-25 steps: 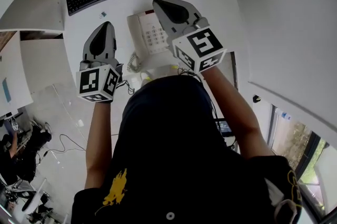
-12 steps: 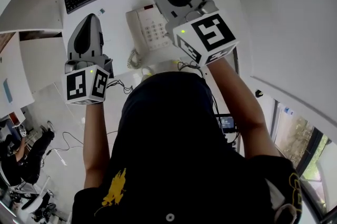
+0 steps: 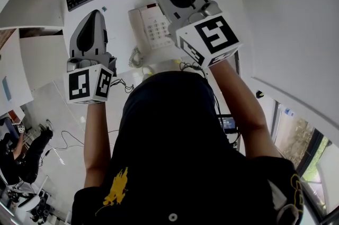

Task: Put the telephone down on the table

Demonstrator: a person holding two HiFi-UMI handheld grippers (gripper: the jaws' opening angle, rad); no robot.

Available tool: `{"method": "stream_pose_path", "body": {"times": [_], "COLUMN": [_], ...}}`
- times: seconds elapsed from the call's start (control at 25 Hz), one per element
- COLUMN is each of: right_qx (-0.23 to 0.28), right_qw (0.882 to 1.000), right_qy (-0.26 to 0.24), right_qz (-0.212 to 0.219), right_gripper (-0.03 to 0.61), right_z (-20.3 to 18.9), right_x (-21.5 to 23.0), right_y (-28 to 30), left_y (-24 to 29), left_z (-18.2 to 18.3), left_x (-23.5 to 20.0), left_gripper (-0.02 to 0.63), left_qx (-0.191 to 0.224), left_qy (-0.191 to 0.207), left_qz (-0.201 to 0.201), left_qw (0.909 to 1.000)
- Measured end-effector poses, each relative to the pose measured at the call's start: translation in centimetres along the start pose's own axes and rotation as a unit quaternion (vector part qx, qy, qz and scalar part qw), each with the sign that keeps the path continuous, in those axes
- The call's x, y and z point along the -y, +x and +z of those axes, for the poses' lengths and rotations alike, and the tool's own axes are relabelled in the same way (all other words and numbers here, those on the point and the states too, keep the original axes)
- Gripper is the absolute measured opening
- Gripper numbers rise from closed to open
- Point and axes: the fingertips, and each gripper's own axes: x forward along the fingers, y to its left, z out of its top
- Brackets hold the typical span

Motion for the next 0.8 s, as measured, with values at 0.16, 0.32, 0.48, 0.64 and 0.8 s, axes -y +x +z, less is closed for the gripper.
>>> {"method": "stream_pose_path", "body": {"times": [0.16, 0.32, 0.48, 0.64, 0.8], "right_qx": [0.001, -0.002, -0.005, -0.003, 0.0], "right_qw": [1.0, 1.0, 1.0, 1.0, 1.0], "right_qy": [-0.001, 0.003, 0.001, 0.0, -0.002], "right_qz": [-0.002, -0.005, -0.005, -0.004, -0.005], "right_gripper": [-0.005, -0.005, -0.005, -0.005, -0.005], "right_z": [0.02, -0.13, 0.03, 0.03, 0.13], "right_x": [0.09, 0.24, 0.04, -0.07, -0.21], "right_y": [-0.12, 0.0, -0.04, -0.17, -0.5], "left_y": [-0.13, -0.14, -0.2, -0.34, -0.55], "left_z": [0.06, 0.27, 0.43, 0.27, 0.26], "left_x": [0.05, -0.06, -0.16, 0.02, 0.33], "left_gripper": [0.017, 0.017, 0.017, 0.017, 0.017], "left_qx": [0.0, 0.002, 0.002, 0.002, 0.004], "left_qy": [0.001, 0.0, -0.002, -0.001, 0.001], "left_qz": [0.0, 0.001, 0.0, 0.0, -0.002], "left_qw": [1.0, 1.0, 1.0, 1.0, 1.0]}}
